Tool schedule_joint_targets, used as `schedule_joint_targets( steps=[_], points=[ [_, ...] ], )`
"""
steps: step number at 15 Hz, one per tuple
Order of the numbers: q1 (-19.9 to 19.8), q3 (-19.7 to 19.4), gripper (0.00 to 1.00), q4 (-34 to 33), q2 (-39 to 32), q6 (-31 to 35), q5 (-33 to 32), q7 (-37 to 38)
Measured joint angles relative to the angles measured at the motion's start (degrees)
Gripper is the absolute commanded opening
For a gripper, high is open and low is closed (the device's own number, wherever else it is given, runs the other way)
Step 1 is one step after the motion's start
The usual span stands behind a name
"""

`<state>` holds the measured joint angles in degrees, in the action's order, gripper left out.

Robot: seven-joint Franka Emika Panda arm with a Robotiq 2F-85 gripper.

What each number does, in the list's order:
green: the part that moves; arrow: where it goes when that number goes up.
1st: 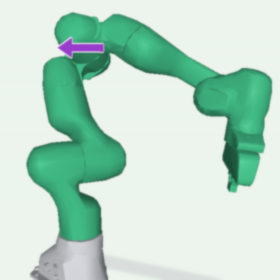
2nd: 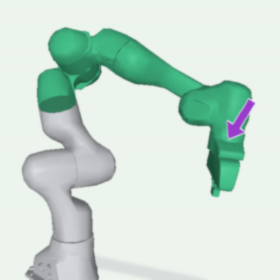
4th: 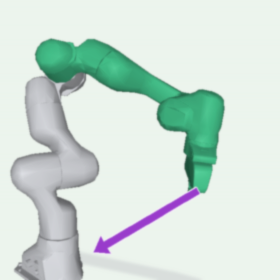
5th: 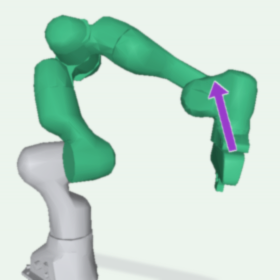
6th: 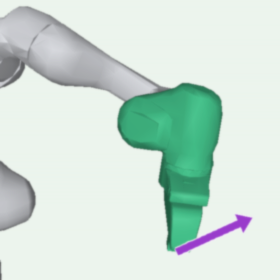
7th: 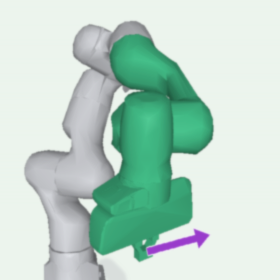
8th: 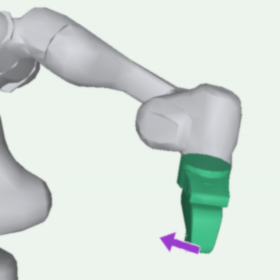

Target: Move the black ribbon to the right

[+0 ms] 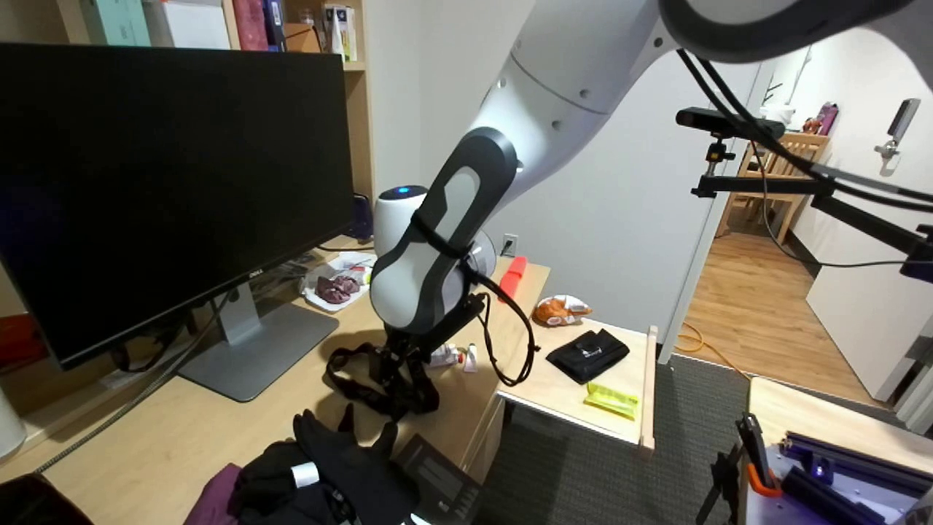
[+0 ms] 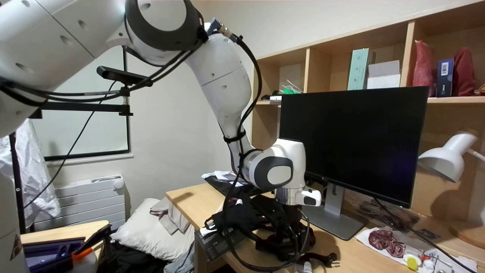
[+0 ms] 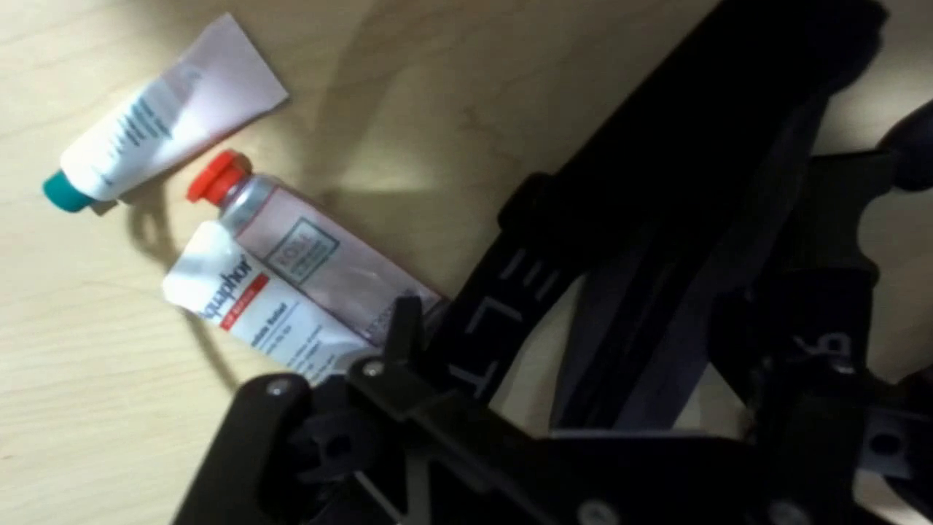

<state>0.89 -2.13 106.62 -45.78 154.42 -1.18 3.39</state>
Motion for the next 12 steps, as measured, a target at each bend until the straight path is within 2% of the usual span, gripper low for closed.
schedule_joint_targets(
  steps=[9,10,12],
  points=[
    [0.1,0.0,0.15,-2.0,-1.2,1.1,0.0,0.0],
    [0.1,0.0,0.1,-2.1,-1.2,1.1,0.0,0.0],
    [0.2,0.0,0.07,-2.1,-1.1,1.0,0.0,0.0]
  ],
)
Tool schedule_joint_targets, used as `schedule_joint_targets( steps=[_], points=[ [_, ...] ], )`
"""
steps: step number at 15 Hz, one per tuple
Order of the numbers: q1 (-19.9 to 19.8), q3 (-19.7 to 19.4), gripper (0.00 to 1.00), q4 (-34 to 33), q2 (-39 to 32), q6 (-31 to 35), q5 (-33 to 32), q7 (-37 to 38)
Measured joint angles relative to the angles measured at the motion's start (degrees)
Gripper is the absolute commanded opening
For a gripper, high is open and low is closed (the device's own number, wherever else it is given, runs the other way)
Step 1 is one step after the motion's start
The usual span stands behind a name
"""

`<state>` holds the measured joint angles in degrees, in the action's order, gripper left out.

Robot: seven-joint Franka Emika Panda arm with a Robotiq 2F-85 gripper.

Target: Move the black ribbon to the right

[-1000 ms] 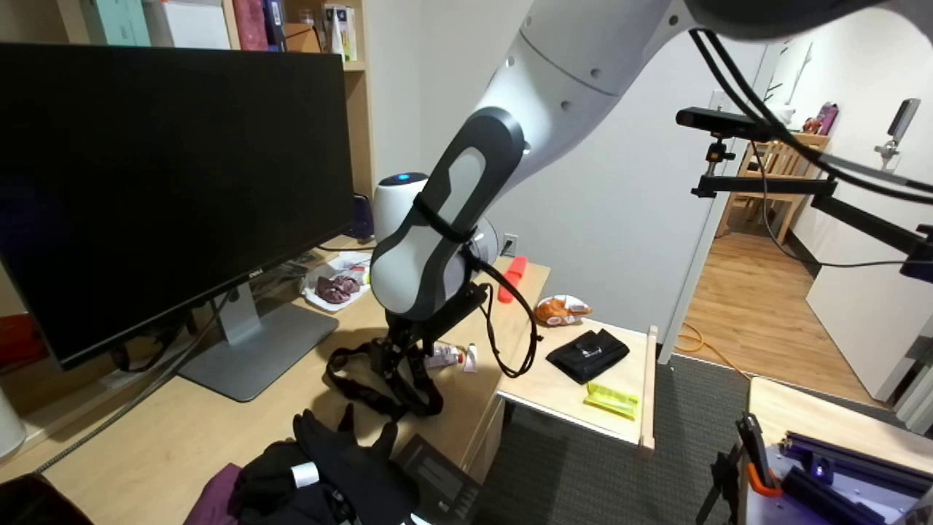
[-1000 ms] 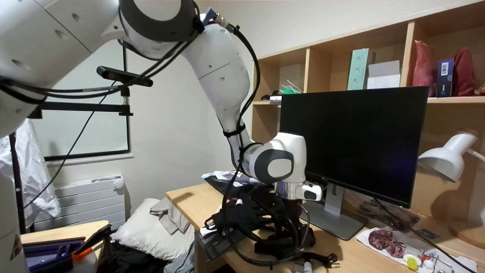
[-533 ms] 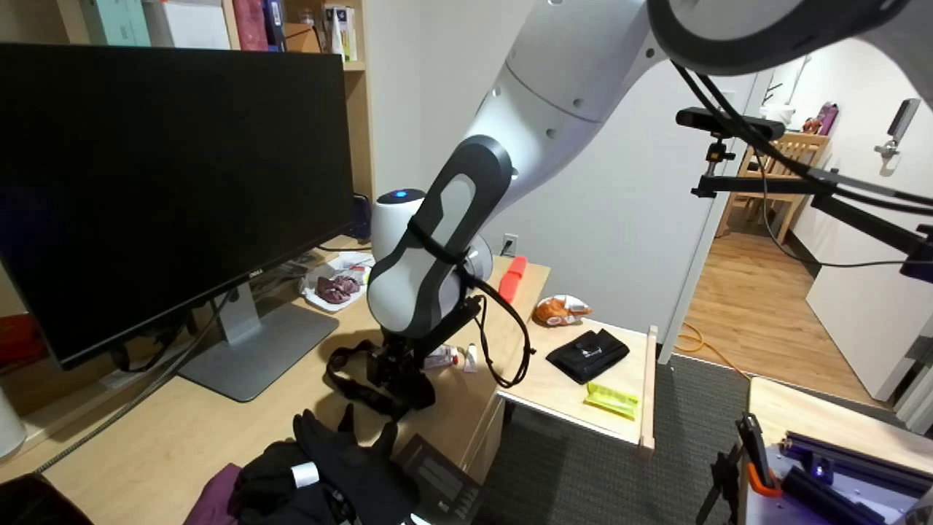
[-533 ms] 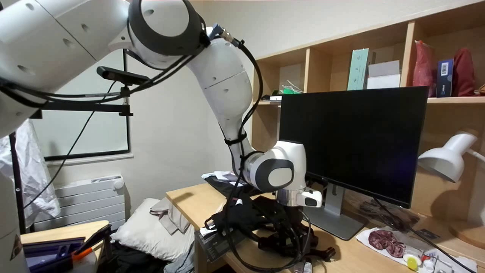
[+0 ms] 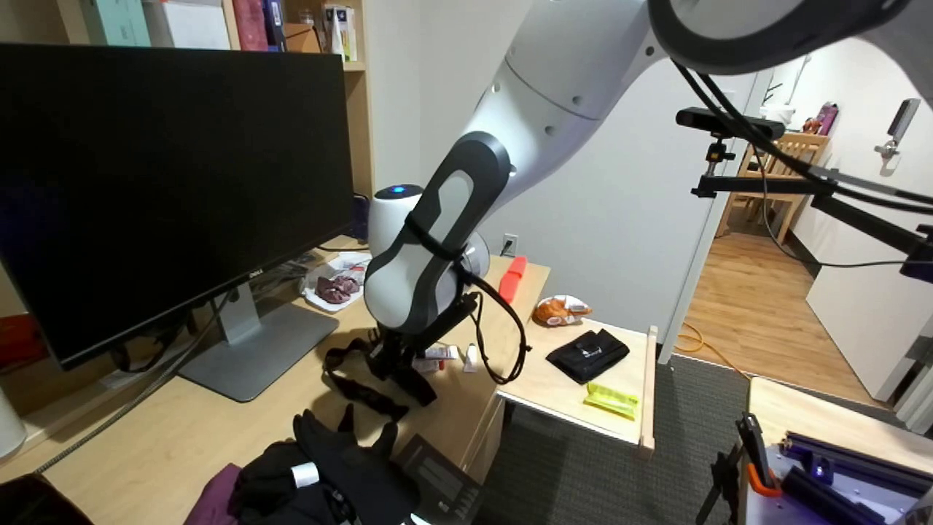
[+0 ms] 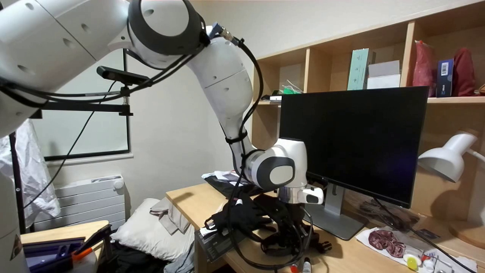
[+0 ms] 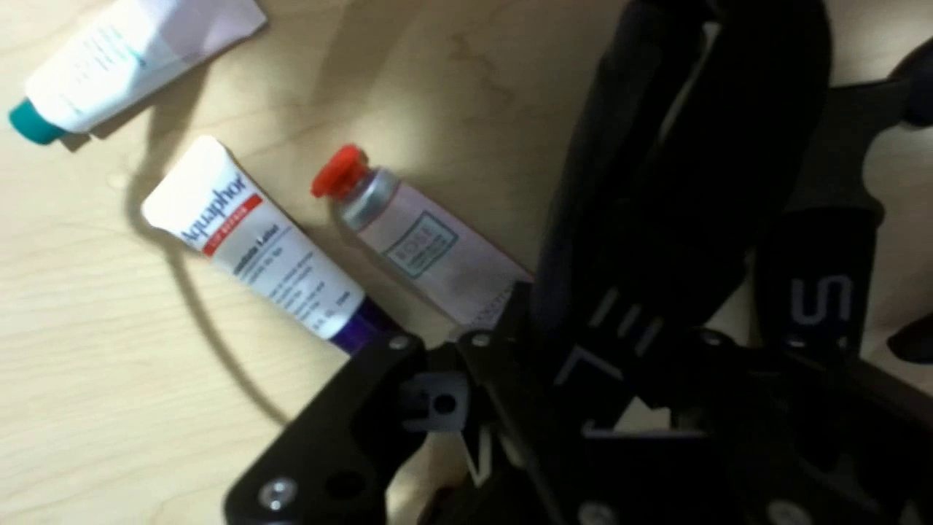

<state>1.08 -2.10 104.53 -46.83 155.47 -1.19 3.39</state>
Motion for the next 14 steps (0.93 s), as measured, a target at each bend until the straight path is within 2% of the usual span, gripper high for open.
schedule_joint_targets(
  steps=[1,3,6,14],
  points=[
    [0.0,0.1,0.04,0.0,0.1,-0.1,0.0,0.0],
    [0.1,0.5,0.08,0.1,0.4,-0.5,0.0,0.0],
    [0.5,1.3,0.08,1.2,2.2,-1.5,0.0,0.0],
    [0.7,3.6,0.08,8.3,14.8,-4.4,0.0,-0.2]
  ],
)
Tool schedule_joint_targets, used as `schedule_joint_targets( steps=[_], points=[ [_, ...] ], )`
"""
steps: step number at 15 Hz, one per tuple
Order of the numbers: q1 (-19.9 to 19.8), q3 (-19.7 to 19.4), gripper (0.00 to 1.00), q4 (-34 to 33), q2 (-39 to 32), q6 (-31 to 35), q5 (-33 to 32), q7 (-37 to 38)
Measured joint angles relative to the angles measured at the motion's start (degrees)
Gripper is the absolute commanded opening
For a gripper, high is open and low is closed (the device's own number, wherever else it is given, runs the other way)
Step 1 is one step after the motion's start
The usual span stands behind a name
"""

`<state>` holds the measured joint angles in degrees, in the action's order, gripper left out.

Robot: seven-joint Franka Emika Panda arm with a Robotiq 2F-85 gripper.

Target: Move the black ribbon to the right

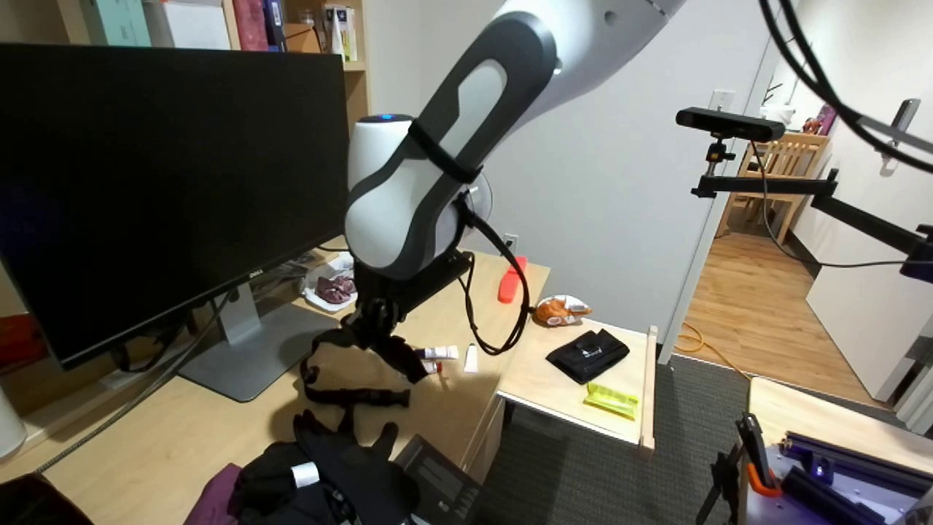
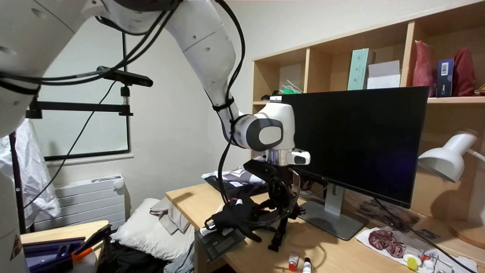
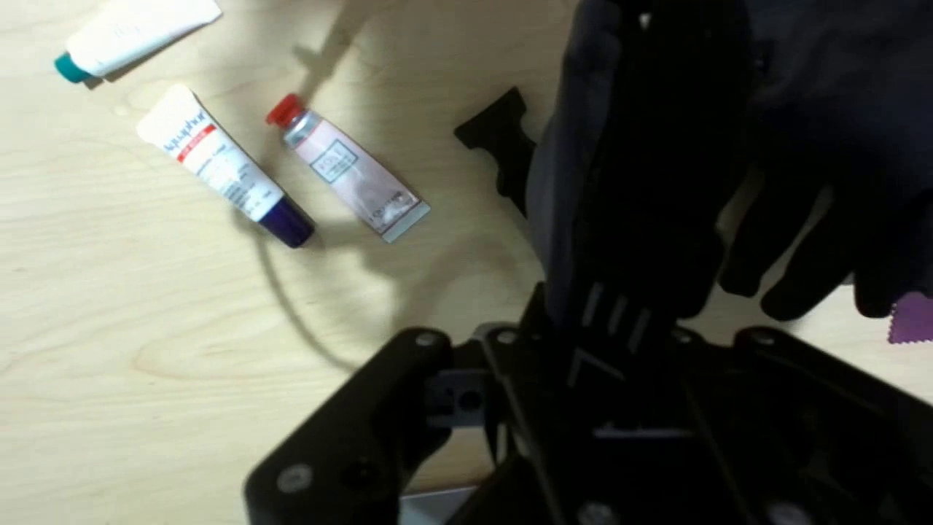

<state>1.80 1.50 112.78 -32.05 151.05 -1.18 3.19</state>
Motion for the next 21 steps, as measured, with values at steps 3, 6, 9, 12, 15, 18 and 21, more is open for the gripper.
schedule_joint_targets(
  steps=[3,6,9,12,15,18,21],
  points=[
    [-0.2,-0.1,0.08,2.5,5.5,-4.0,0.0,-0.6],
    [-0.3,-1.0,0.09,5.6,11.7,-9.3,-0.5,-2.1],
    [-1.3,-2.4,0.08,9.4,18.1,-11.4,-1.7,-5.4],
    [-3.2,-4.0,0.08,12.8,24.1,-11.4,-1.9,-9.3],
    [-5.1,-5.4,0.08,13.6,28.4,-11.4,-1.6,-11.8],
    [-5.5,-6.0,0.08,11.6,29.5,-10.9,-0.7,-12.1],
    [-5.0,-5.1,0.09,8.2,27.4,-9.1,0.5,-11.5]
  ],
)
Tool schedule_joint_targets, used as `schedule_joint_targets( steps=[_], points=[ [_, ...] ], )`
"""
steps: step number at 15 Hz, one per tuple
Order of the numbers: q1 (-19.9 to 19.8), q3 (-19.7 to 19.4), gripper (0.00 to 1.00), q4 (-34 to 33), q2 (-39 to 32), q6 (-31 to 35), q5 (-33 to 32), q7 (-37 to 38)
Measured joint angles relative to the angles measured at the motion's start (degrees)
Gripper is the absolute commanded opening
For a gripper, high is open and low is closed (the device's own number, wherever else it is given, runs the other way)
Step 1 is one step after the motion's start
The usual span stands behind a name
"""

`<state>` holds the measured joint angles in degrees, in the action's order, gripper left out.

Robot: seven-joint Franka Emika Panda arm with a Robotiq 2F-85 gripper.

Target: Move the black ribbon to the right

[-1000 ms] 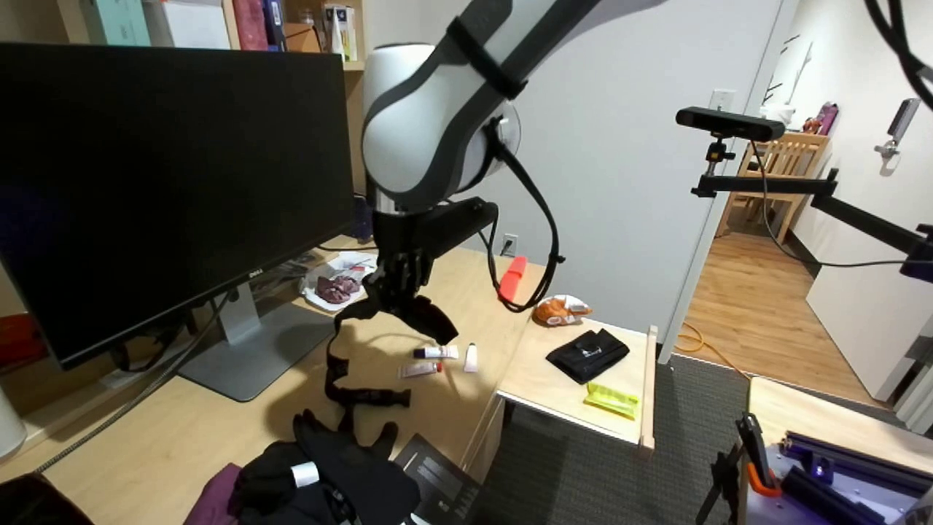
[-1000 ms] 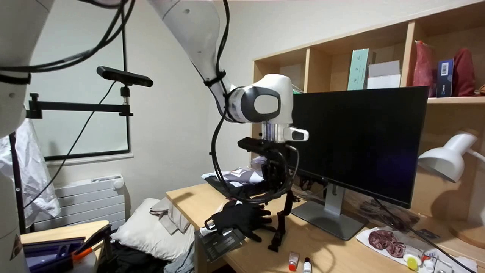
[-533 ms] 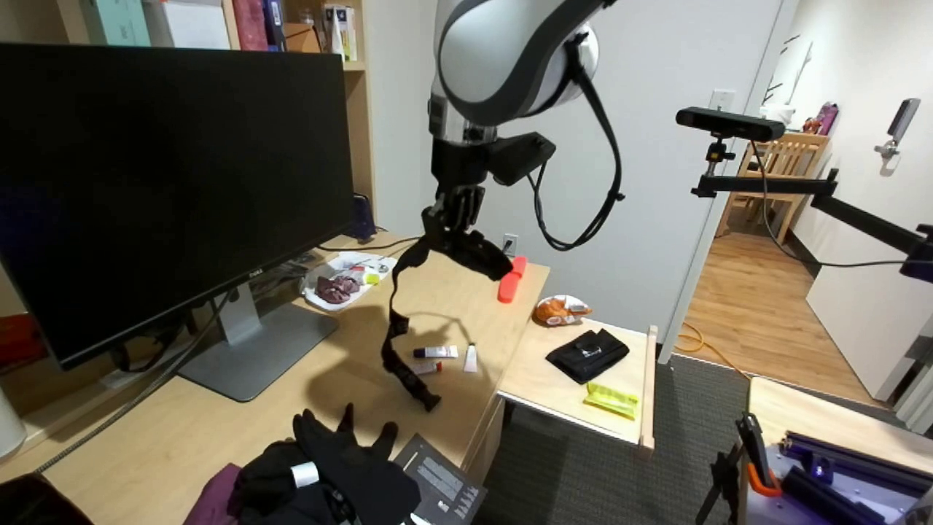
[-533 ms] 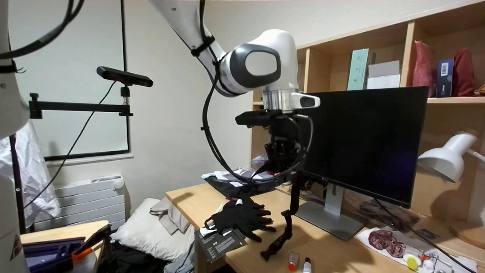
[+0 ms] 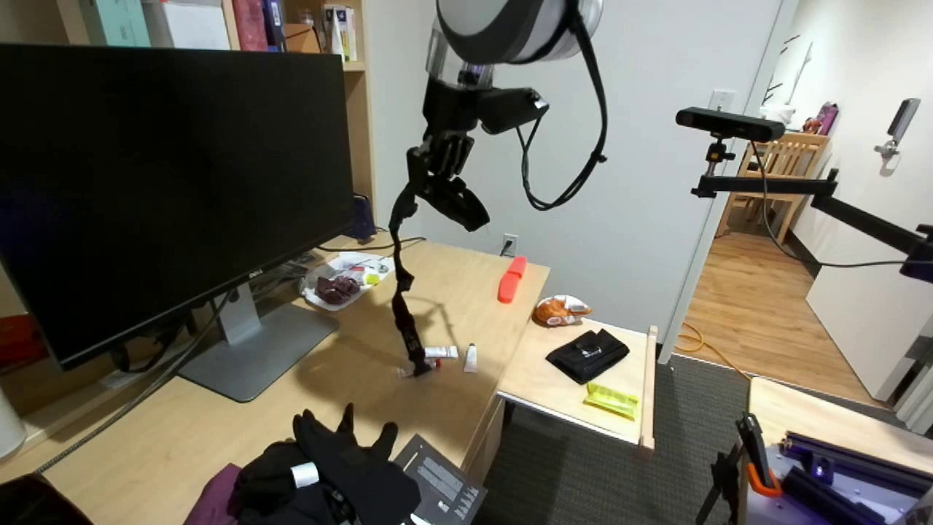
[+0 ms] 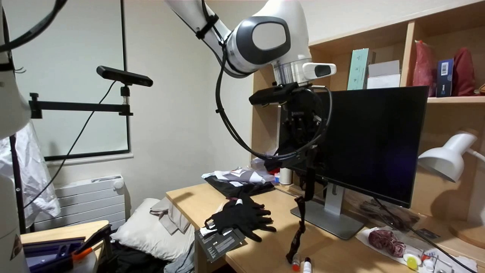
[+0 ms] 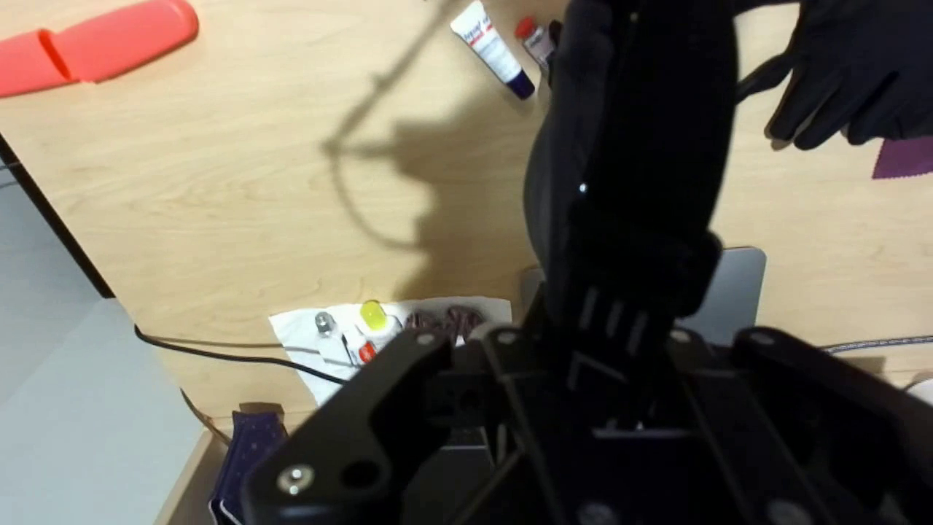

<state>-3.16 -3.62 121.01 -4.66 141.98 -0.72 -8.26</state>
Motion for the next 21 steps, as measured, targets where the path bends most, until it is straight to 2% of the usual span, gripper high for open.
schedule_joint_targets(
  steps=[5,10,17,21],
  points=[
    [1.2,1.7,0.09,-8.3,-7.7,-0.1,1.5,3.2],
    [0.9,1.4,0.08,-16.8,-12.1,-0.1,3.0,7.8],
    [-2.1,-1.7,0.08,-27.6,-17.5,-3.2,4.3,11.4],
    [-3.7,-4.1,0.08,-33.4,-22.4,-7.9,4.3,14.1]
  ],
)
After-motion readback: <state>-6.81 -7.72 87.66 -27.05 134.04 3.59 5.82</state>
